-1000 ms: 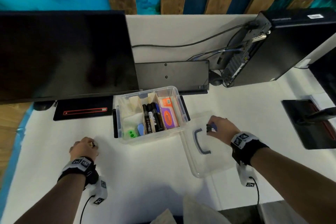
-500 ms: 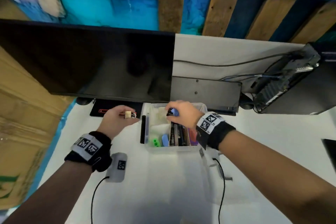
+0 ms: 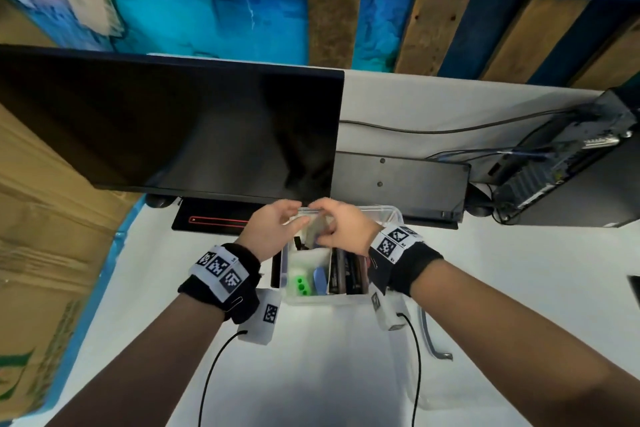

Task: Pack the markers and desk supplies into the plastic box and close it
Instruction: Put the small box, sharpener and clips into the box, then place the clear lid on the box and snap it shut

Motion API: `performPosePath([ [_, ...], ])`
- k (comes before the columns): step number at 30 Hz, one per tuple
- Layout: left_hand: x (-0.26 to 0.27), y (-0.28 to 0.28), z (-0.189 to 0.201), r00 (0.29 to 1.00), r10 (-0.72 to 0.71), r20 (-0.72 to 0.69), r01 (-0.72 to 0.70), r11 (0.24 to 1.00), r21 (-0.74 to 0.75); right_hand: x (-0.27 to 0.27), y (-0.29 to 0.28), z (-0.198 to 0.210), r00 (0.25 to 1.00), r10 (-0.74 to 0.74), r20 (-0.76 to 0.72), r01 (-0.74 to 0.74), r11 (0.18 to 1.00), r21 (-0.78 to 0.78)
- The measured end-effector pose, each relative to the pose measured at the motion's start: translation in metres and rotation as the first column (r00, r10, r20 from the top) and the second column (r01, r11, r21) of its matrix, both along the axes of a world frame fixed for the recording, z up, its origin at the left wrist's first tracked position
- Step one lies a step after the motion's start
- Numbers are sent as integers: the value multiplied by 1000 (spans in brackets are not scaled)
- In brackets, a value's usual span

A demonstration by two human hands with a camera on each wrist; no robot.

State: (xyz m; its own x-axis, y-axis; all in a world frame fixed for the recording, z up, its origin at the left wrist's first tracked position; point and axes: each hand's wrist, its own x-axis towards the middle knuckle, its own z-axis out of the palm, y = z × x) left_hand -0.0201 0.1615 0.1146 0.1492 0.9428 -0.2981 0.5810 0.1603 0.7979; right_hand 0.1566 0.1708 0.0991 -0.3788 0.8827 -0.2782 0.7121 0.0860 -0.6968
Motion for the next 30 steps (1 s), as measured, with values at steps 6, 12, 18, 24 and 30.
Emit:
performPosePath([
  [6, 39, -33, 26, 970, -153, 189, 170, 982, -79, 73, -34, 13, 968, -232, -92, 249, 932, 263],
  [12, 121, -85, 20, 799, -570, 193, 601, 745, -290, 176, -93, -24, 773, -627, 91, 595, 768, 237],
  [18, 153, -128, -49, 622, -758, -197, 591, 620, -516, 210, -155, -78, 703, -481, 524, 650, 734, -197],
  [24, 164, -137, -97, 854, -494, -164, 346, 775, -529, 211, -180, -97, 669, -560, 490, 714, 666, -214],
  [30, 179, -153, -97, 971, -129, 202, 235, 682, -693, 212, -193, -93, 660, -501, 560, 717, 643, -270],
])
